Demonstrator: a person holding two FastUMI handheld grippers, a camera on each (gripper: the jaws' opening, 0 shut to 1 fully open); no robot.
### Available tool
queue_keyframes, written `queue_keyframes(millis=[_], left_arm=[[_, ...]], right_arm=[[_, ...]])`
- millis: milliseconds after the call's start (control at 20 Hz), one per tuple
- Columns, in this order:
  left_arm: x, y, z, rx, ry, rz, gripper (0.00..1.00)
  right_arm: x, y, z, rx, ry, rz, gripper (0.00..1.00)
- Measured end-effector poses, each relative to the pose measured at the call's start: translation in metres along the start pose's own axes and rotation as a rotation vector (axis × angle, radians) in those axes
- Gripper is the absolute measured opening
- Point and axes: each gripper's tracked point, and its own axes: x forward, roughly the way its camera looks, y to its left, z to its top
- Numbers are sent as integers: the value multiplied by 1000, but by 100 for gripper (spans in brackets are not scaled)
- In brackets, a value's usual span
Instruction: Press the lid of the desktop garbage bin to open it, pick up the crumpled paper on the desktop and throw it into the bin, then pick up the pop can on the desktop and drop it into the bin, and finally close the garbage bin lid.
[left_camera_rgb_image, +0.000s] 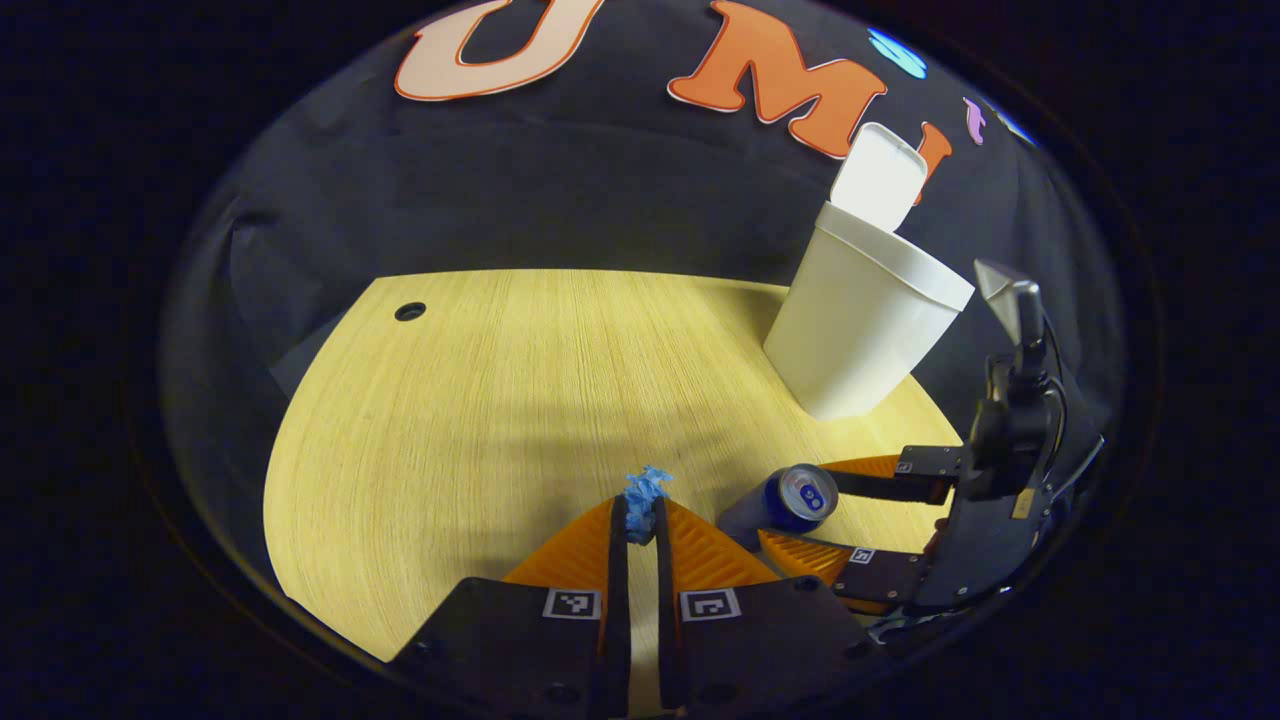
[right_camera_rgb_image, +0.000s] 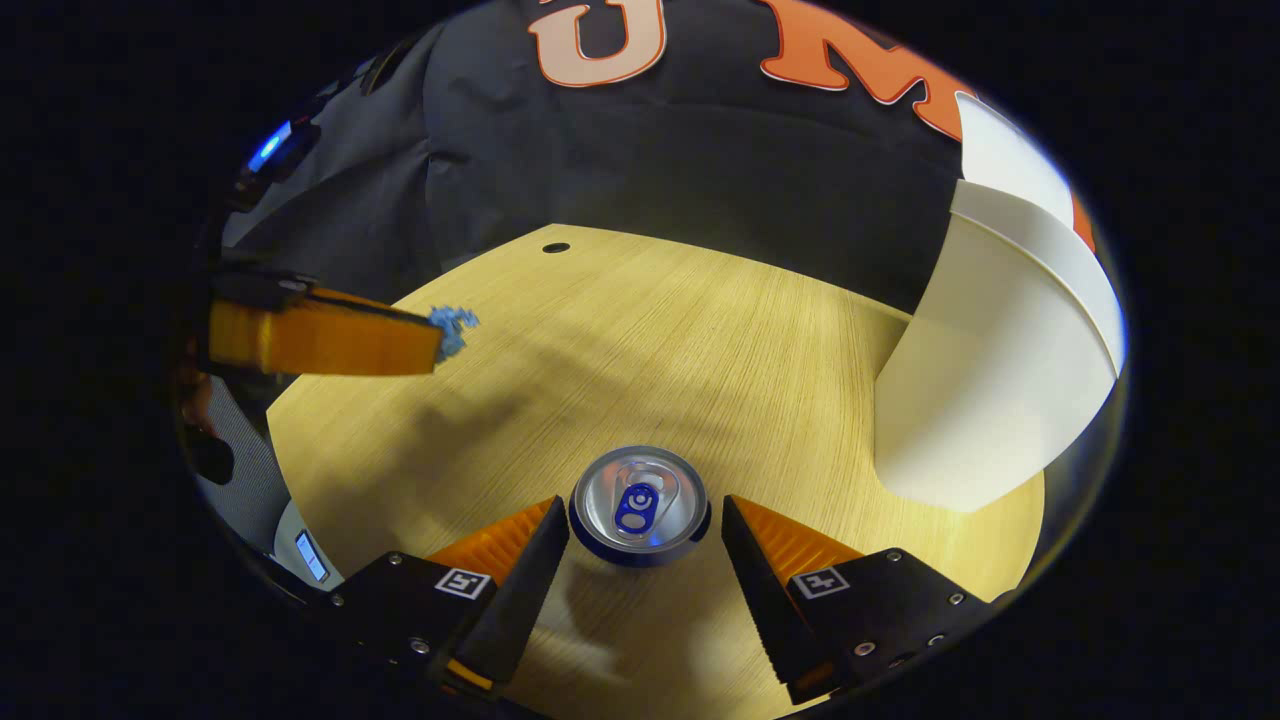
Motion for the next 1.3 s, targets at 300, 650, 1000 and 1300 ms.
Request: queue_keyframes(millis=[300,650,1000,1300], left_arm=[[-7,1,17,-22,-66,-29,15],[2,12,29,12,-97,-36,14],[3,-10,53,33,-157,-111,14],[5,-41,81,89,-202,-178,14]], right_arm=[[20,-8,-10,58,11,-10,87],[4,-13,-14,102,-11,-40,84],[-37,-17,-22,134,-49,-125,79],[-83,-30,-35,171,-97,-213,80]])
